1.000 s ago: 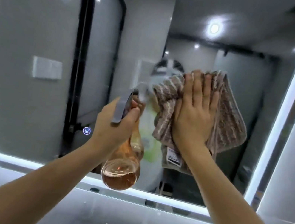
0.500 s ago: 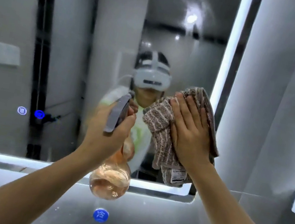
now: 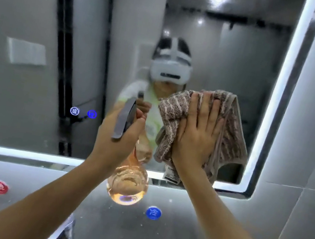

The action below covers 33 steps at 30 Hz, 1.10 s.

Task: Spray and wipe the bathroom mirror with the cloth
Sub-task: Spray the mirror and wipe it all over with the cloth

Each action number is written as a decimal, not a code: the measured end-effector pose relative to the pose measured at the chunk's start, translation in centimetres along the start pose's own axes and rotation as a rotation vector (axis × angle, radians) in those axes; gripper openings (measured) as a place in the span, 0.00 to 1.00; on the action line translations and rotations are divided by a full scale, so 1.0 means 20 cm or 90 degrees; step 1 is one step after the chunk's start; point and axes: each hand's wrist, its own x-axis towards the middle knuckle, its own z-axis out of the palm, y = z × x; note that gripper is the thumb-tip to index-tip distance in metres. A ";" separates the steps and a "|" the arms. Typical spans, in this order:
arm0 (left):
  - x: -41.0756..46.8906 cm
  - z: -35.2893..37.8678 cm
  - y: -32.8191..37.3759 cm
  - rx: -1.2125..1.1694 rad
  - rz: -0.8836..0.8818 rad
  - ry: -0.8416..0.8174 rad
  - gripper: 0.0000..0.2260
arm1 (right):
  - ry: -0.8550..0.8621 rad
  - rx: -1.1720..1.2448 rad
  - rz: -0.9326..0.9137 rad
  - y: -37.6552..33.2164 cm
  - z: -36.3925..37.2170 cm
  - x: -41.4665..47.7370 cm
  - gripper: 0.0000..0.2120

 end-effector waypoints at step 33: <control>0.07 -2.18 -0.75 0.138 -0.118 0.284 0.13 | -0.094 -0.014 -0.181 -2.33 0.63 -0.68 0.24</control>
